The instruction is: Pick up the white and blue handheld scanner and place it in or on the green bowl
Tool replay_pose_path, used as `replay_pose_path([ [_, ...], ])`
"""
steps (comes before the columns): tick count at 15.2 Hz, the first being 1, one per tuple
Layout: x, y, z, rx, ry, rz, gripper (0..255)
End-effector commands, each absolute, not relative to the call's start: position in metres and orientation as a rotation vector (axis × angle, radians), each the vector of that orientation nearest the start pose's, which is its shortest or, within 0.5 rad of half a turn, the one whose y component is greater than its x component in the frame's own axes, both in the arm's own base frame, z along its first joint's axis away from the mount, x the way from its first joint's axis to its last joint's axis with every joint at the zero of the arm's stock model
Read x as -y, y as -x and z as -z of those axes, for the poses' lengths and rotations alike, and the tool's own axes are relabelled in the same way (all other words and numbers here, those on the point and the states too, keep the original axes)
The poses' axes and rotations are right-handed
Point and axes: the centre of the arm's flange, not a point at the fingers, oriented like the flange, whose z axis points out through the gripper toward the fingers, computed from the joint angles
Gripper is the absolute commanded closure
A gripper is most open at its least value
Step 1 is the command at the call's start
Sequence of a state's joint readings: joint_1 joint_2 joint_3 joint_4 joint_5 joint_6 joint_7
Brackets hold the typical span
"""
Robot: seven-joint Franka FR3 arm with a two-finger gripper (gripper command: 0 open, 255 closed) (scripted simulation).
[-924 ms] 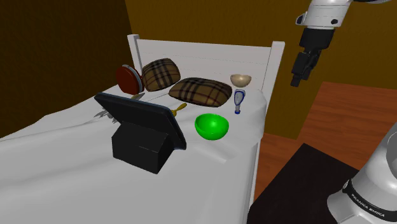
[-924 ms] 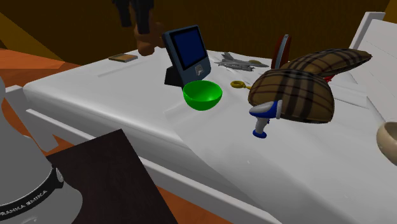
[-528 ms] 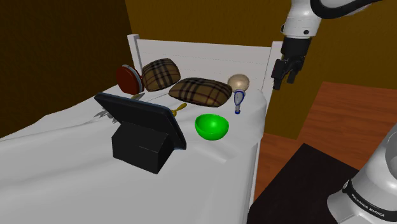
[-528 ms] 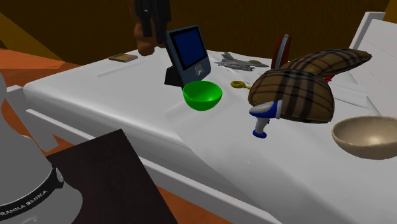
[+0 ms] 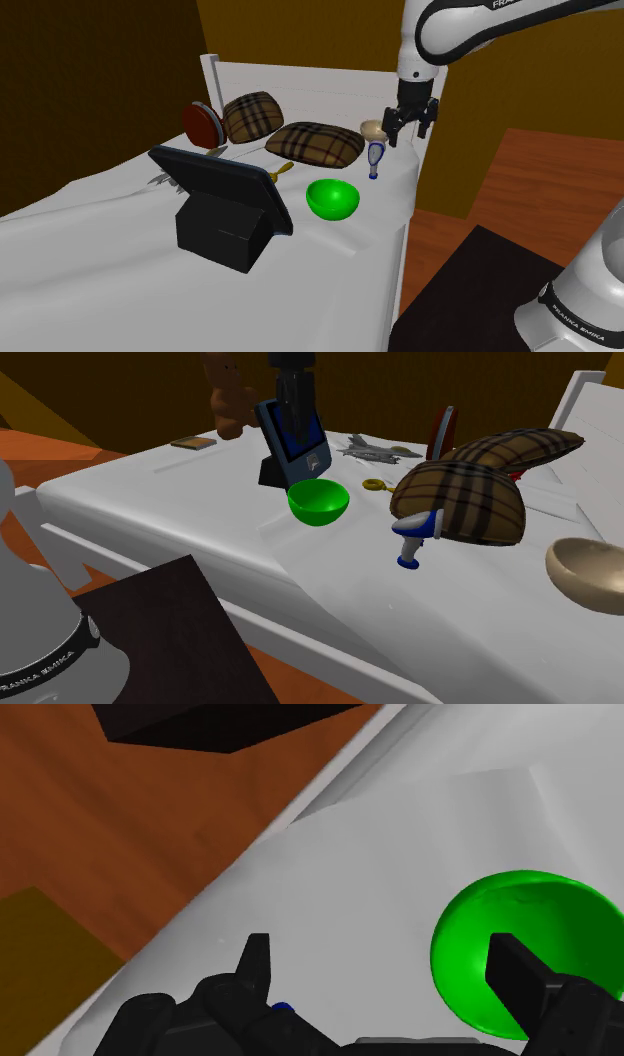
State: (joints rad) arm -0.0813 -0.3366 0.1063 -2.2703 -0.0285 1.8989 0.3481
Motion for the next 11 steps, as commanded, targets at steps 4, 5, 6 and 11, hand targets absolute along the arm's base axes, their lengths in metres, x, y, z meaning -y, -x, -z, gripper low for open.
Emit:
replay_pose_path([
  [4,-0.003,-0.506,-0.453,-0.767,3.165,-0.059,0],
  [5,0.001,-0.517,-0.446,-0.818,3.162,-0.063,0],
  [6,0.005,-0.528,-0.439,-0.869,3.158,-0.067,0],
  [11,0.03,-0.582,-0.405,-1.124,3.126,-0.086,0],
])
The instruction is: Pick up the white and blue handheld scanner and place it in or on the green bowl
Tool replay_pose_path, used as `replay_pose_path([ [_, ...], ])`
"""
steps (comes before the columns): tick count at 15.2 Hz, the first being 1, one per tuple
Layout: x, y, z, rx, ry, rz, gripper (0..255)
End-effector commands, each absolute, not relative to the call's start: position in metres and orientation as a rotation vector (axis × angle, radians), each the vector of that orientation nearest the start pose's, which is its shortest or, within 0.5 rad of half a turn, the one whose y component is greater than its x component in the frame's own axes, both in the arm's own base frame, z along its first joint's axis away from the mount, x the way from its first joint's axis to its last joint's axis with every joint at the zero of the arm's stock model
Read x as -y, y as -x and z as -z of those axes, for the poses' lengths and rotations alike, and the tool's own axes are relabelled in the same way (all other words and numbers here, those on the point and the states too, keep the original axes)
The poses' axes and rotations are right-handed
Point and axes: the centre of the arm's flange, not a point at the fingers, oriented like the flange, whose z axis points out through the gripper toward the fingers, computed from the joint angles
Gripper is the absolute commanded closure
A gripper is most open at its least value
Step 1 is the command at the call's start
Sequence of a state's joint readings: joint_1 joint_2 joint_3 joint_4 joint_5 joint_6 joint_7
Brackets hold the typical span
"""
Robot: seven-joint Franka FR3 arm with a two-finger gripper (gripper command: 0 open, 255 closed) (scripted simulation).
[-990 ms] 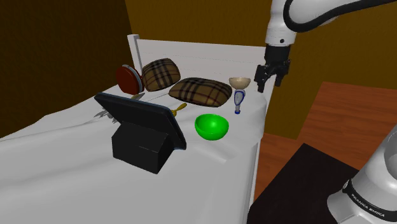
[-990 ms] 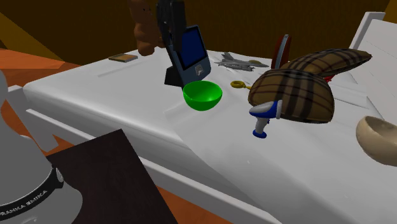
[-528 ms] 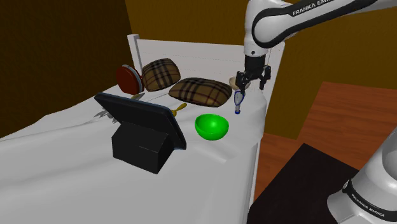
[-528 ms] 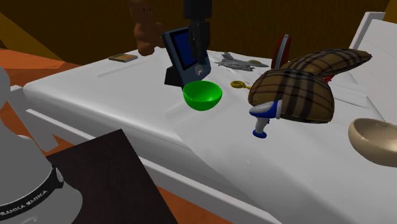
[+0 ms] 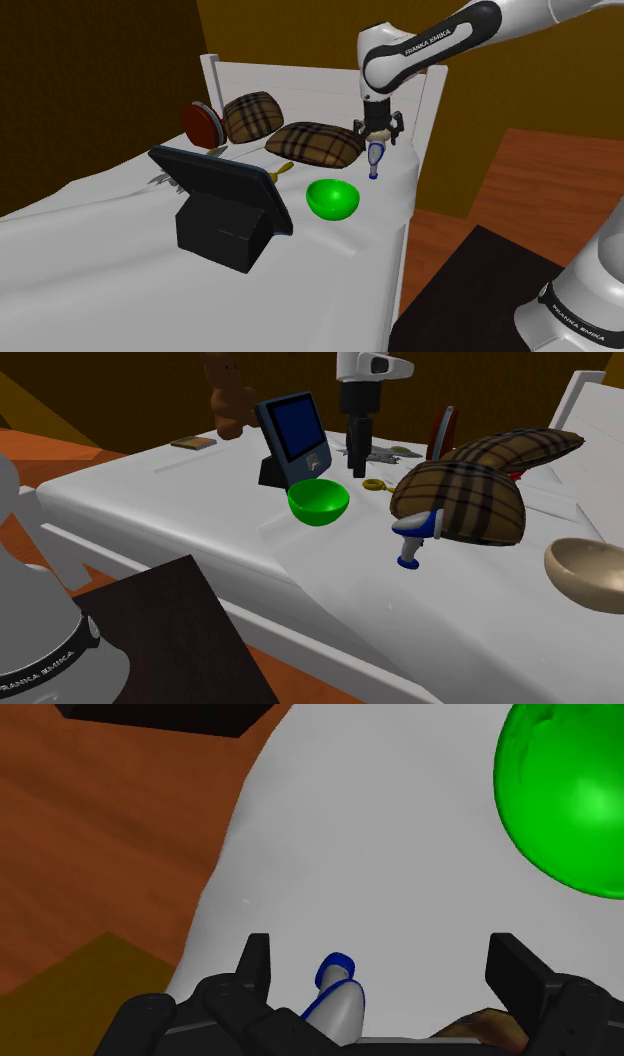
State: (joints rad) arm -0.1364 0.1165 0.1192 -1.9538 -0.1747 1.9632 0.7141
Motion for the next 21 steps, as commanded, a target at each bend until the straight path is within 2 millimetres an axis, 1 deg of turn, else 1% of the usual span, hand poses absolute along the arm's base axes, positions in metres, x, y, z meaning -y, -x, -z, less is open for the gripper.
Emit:
replay_pose_path([
  [1,0.036,-0.593,-0.398,-1.175,3.117,-0.089,0],
  [5,0.064,-0.631,-0.372,-1.379,3.072,-0.104,0],
  [9,0.098,-0.666,-0.346,-1.583,3.012,-0.12,0],
  [10,0.098,-0.666,-0.346,-1.584,3.012,-0.12,0],
  [16,0.104,-0.66,-0.316,-1.584,3.012,-0.12,0],
  [17,0.106,-0.659,-0.308,-1.584,3.012,-0.12,0],
  [21,0.106,-0.659,-0.308,-1.584,3.012,-0.12,0],
])
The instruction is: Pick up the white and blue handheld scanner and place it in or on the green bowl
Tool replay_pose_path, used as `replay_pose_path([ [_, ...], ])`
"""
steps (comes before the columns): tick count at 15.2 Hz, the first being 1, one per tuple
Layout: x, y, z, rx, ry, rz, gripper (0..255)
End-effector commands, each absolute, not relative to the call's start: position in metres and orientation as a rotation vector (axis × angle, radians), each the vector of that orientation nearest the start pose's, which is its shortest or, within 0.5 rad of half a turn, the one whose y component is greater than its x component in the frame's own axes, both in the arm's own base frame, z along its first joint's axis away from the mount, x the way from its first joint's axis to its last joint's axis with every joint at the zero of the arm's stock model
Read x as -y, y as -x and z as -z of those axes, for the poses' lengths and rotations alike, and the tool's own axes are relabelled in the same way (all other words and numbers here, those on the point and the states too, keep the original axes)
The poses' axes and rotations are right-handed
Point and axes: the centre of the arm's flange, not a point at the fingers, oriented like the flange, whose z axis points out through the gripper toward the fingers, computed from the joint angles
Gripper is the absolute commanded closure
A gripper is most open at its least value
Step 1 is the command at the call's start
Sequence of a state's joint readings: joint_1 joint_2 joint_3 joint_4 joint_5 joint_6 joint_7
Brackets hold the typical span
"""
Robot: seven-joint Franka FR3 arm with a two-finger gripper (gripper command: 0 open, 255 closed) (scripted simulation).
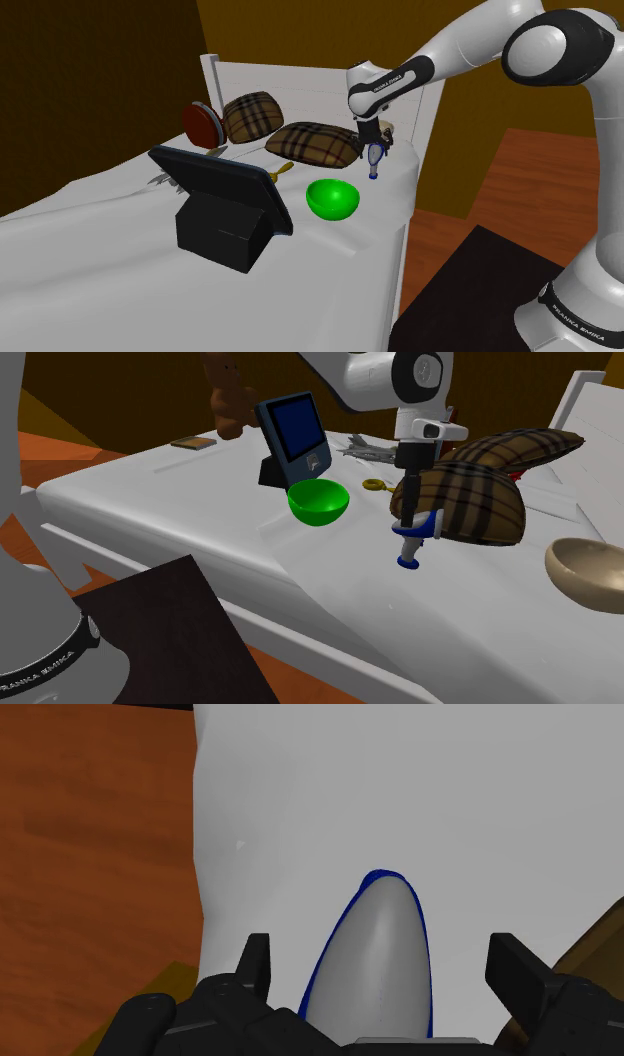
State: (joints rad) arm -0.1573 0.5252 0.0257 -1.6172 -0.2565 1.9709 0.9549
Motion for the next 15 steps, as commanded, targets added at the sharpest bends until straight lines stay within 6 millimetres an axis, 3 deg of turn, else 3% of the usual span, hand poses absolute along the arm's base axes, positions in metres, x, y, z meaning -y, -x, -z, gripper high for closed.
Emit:
replay_pose_path([
  [1,0.1058,-0.6587,-0.3076,-1.584,3.012,-0.12,0],
  [4,0.1058,-0.6587,-0.3076,-1.584,3.012,-0.12,0],
  [5,0.1058,-0.6587,-0.3076,-1.584,3.012,-0.12,255],
  [15,0.1058,-0.6587,-0.3129,-1.584,3.012,-0.12,255],
])
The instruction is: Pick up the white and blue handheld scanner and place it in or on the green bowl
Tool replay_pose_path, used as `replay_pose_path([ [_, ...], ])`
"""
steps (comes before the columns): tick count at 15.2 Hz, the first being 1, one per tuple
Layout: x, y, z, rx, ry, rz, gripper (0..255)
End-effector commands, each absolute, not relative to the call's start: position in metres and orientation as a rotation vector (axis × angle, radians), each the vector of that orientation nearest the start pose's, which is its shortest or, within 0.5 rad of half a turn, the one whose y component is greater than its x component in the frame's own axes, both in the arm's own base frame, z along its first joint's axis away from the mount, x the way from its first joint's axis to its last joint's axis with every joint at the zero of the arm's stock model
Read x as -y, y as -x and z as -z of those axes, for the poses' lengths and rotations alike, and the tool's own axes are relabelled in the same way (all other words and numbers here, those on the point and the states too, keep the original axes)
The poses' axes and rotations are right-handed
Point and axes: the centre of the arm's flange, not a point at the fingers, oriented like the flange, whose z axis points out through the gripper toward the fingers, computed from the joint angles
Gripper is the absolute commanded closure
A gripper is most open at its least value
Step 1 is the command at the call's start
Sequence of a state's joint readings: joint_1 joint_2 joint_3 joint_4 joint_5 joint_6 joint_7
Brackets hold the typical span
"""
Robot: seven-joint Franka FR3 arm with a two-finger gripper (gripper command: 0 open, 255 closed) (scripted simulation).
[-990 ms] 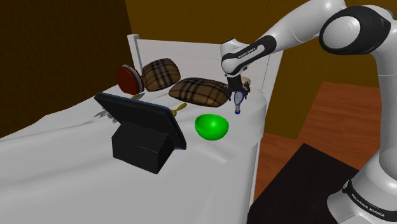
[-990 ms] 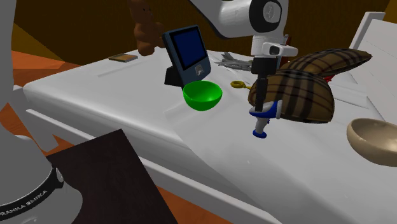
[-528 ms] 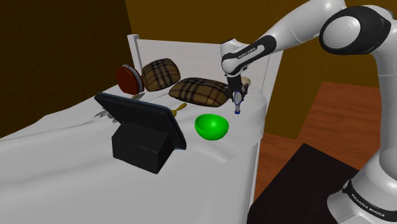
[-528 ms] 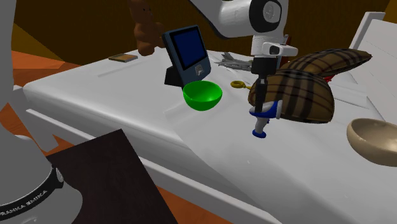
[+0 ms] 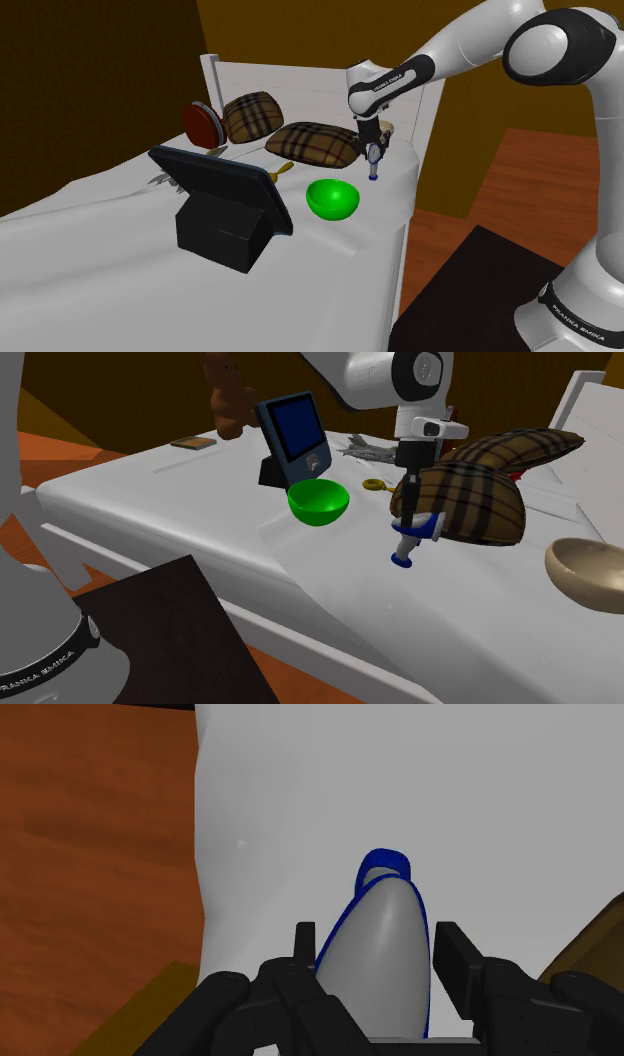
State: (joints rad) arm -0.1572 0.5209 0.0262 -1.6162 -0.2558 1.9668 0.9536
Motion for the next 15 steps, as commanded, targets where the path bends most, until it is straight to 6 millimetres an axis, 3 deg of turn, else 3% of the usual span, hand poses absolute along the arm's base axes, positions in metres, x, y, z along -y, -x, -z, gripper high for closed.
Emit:
replay_pose_path([
  [1,0.106,-0.659,-0.318,-1.584,3.012,-0.12,255],
  [15,0.106,-0.659,-0.392,-1.584,3.012,-0.12,255],
])
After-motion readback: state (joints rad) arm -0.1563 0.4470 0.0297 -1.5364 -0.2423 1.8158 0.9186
